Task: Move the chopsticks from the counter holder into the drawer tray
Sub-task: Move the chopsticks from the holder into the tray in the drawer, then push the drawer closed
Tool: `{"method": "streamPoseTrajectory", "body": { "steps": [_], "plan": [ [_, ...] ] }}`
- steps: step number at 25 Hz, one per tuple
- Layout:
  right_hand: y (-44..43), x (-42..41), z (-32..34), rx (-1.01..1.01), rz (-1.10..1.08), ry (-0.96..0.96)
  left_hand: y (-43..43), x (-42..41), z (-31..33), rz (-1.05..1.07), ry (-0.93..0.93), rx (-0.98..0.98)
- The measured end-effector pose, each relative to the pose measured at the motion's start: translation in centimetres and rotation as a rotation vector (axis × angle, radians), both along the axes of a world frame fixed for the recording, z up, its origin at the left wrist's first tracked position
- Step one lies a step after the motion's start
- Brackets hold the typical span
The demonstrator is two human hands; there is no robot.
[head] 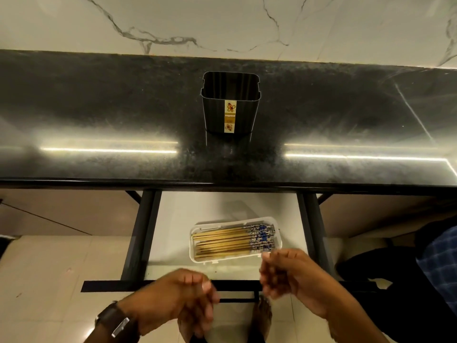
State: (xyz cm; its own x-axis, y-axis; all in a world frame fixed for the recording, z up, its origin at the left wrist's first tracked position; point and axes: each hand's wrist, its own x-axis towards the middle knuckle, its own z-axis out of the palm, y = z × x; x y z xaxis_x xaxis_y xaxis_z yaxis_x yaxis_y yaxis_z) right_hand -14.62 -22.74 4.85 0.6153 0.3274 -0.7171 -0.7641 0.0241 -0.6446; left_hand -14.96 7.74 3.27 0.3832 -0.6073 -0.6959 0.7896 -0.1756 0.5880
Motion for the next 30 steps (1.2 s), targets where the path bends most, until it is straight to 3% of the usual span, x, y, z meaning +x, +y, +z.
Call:
{"method": "streamPoseTrajectory", "body": {
  "steps": [3, 6, 10, 16, 21, 30],
  "plan": [
    [-1.8, -0.4, -0.1, 0.033, 0.517, 0.132, 1.6, -1.2, -1.6, -0.457, -0.141, 0.295],
    [-2.3, -0.6, -1.3, -0.206, 0.785, 0.079, 2.1, -1.6, -2.3, -0.391, -0.278, 0.52],
    [-0.9, -0.4, -0.7, -0.422, 1.032, 0.007, 1.2, -1.8, -3.4, -0.316, -0.189, 0.475],
    [1.6, -1.8, -5.2, -0.632, 1.05, -0.096, 0.3, -1.7, -5.4, -0.202, -0.284, 0.571],
    [3.9, -2.4, -8.2, -0.83, 0.984, -0.202, -2.4, -2.3, -5.4, -0.467, -0.71, 0.814],
    [5.2, -0.3, -11.1, -0.919, 0.852, -0.356, -3.1, 0.6, -6.7, -0.802, -1.201, 1.085]
  ]
}}
